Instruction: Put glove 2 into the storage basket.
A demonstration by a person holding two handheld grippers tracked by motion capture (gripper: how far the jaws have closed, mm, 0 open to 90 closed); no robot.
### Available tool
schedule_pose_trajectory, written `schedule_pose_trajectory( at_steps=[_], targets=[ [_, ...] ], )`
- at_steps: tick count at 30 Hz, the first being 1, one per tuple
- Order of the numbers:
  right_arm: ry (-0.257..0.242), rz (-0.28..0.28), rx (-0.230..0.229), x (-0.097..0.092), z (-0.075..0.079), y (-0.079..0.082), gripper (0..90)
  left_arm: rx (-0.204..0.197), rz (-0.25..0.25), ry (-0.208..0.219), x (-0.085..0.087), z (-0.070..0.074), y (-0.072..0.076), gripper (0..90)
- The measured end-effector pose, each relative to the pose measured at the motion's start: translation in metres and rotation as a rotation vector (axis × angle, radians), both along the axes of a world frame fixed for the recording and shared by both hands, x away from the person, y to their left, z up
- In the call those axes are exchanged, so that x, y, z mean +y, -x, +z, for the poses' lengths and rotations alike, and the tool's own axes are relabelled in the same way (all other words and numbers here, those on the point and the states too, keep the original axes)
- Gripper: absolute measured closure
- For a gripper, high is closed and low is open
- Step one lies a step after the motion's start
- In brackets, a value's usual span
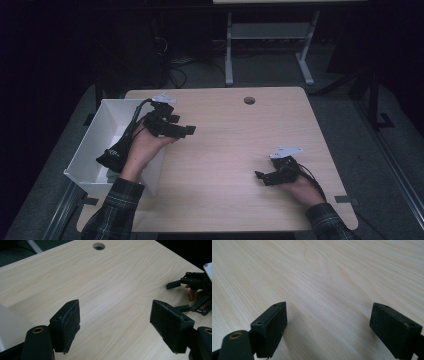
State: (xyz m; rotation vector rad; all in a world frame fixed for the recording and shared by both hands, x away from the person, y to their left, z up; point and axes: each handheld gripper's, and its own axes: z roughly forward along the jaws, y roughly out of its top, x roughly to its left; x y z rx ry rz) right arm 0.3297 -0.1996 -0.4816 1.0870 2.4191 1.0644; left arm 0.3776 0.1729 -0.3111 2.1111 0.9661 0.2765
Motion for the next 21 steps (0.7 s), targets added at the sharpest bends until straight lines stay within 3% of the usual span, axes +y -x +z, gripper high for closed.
schedule_pose_trajectory(
  at_steps=[14,21],
  targets=[
    [0.001,0.003,-0.001,0.0,0.0,0.0,14.3,0.0,-0.098,0.02,-0.04,-0.029,0.014,23.7],
    [0.001,0.004,-0.001,0.0,0.0,0.0,14.4,-0.009,-0.124,0.02,-0.05,-0.047,0.021,23.3]
  ],
)
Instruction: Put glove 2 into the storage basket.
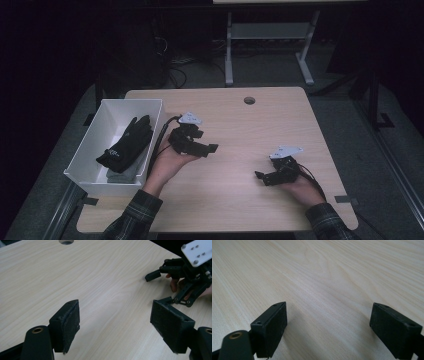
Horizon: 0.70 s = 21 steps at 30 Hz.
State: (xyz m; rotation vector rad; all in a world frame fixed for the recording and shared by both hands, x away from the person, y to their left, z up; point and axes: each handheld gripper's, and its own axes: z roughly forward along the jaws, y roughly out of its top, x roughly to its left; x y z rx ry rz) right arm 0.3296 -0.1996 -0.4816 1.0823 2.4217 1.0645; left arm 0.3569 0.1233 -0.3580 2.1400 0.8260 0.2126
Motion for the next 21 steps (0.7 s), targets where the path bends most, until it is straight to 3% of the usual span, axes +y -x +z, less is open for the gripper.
schedule_pose_trajectory(
  at_steps=[8,21],
  targets=[
    [0.0,0.0,0.0,0.0,0.0,0.0,14.4,-0.011,-0.026,-0.016,-0.007,-0.021,0.006,22.0],
    [0.0,0.001,0.0,0.0,0.0,0.0,14.3,0.015,-0.064,-0.058,-0.016,-0.058,0.016,20.1]
  ],
)
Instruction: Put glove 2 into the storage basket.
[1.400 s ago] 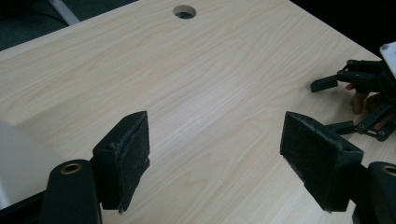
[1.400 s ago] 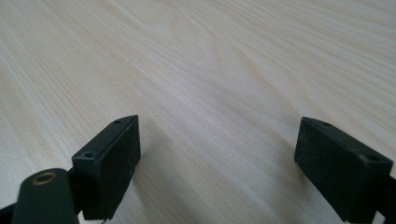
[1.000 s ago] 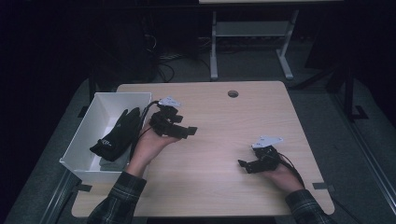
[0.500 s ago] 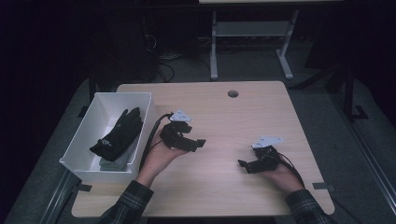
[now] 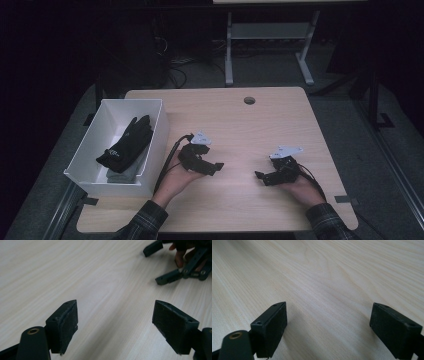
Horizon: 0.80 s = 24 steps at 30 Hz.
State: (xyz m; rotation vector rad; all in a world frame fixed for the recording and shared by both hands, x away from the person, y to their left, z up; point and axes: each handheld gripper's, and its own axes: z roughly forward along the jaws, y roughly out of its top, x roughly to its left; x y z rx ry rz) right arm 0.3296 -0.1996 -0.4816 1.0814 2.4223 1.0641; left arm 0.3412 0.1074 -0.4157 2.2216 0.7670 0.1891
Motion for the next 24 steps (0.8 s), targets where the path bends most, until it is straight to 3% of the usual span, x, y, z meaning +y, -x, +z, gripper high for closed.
schedule_pose_trajectory(
  at_steps=[9,14,17,19,22,24],
  targets=[
    [0.001,0.002,-0.001,0.0,0.0,0.0,14.3,-0.011,-0.008,0.0,0.001,-0.026,0.007,19.4],
    [0.003,0.003,0.0,0.0,0.0,0.0,14.4,-0.043,-0.031,-0.082,-0.004,-0.042,0.011,17.3],
    [0.003,0.003,0.0,0.0,0.0,0.0,14.4,-0.016,-0.033,-0.066,-0.007,-0.05,0.011,15.1],
    [0.004,0.003,0.001,0.0,0.0,0.0,14.4,-0.021,-0.033,-0.075,-0.008,-0.056,0.011,14.9],
    [0.002,0.002,-0.001,0.0,0.0,0.0,14.4,-0.066,-0.041,-0.082,-0.01,-0.059,0.014,13.0],
    [0.002,0.002,-0.001,0.0,0.0,0.0,14.4,-0.087,-0.048,-0.049,-0.008,-0.063,0.015,12.8]
  ],
)
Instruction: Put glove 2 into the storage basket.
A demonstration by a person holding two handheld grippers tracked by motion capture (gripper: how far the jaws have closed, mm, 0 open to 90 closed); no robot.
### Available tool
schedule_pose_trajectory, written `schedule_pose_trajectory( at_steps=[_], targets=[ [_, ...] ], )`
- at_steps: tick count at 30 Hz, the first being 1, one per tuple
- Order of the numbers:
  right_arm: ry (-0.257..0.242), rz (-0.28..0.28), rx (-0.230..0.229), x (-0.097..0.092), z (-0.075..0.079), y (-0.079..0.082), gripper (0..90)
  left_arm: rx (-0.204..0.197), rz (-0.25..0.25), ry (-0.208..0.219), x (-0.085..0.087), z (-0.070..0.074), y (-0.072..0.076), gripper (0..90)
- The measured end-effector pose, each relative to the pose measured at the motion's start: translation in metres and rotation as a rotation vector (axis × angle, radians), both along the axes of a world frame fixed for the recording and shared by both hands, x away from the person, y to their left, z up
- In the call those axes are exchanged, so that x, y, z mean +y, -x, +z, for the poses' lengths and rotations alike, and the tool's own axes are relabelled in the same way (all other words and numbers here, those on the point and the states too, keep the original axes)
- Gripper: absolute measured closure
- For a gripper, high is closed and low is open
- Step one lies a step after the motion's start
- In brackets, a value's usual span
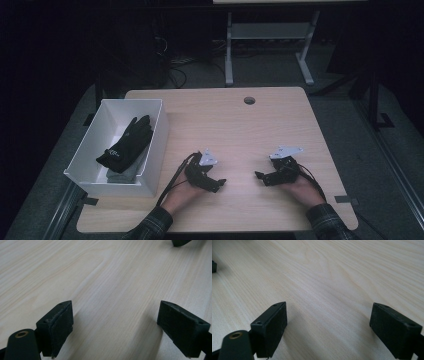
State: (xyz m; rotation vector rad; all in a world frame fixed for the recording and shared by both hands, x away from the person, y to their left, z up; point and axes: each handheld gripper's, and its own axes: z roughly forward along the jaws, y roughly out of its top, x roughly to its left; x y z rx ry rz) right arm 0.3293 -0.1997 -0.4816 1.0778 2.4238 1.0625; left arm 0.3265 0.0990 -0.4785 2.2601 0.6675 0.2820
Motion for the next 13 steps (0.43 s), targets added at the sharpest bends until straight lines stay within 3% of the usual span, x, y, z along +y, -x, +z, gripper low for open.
schedule_pose_trajectory(
  at_steps=[13],
  targets=[
    [0.0,-0.001,0.0,0.0001,0.0,0.0002,14.4,0.0,-0.003,0.0,0.0,0.0001,0.0001,12.9]
  ],
)
